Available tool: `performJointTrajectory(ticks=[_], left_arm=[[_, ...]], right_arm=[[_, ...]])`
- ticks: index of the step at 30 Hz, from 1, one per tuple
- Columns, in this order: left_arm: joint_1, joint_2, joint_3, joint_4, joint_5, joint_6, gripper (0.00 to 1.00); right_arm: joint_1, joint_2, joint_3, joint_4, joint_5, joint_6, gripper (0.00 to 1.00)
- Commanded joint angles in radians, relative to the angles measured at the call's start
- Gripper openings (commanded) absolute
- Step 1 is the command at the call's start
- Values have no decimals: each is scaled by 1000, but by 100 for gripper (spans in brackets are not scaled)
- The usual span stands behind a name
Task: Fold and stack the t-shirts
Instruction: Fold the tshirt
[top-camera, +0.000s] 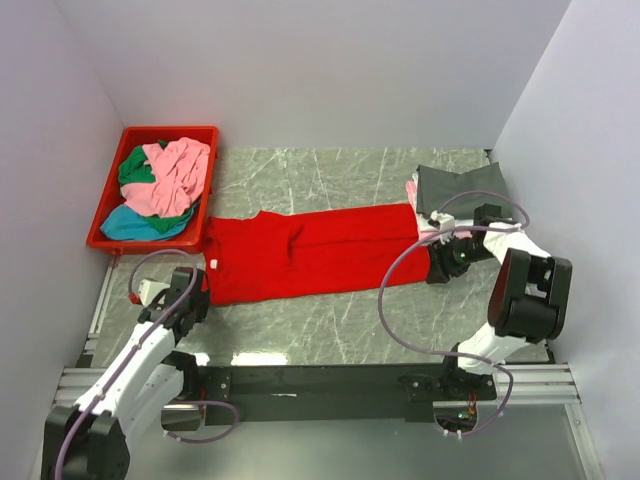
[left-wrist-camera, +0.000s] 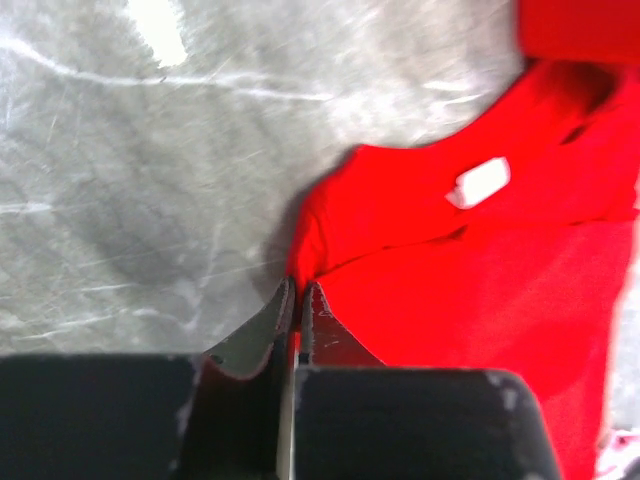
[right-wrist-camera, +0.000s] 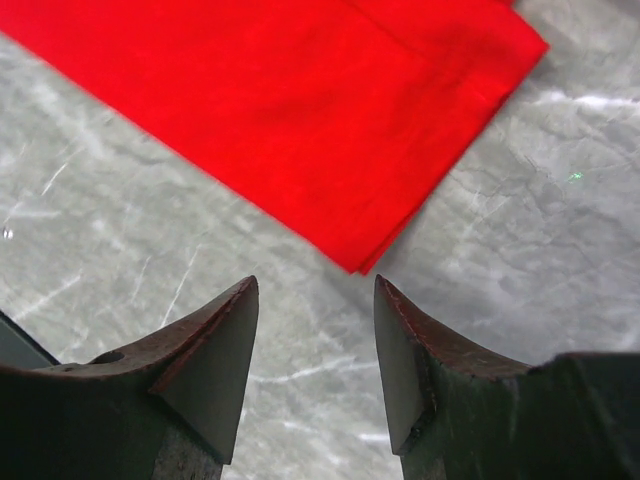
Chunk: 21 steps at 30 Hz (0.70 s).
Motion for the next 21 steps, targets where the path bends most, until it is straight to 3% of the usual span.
performJointTrajectory(ticks=[1,8,11,14,15,16,21], left_arm=[[7,-76,3,-27,-73,13,2],[15,-133,1,-67,-89,24,0],[18,-128,1,-61,-84,25,0],[21,-117,4,-57,-83,30,0],[23,-113,6,-57,-81,34,0],[24,-110,7,-55,-81,34,0],[26,-119,3,-69,-74,31,0]], right_arm=[[-3,63,44,83,30,90,56],[8,177,113,80,23,161,53],[9,203,131,45,10,143,41],[9,214,151,-3,4,108,21],[8,218,157,-20,3,95,6],[8,220,167,-50,3,86,0],[-29,176,154,-94,80,20,0]])
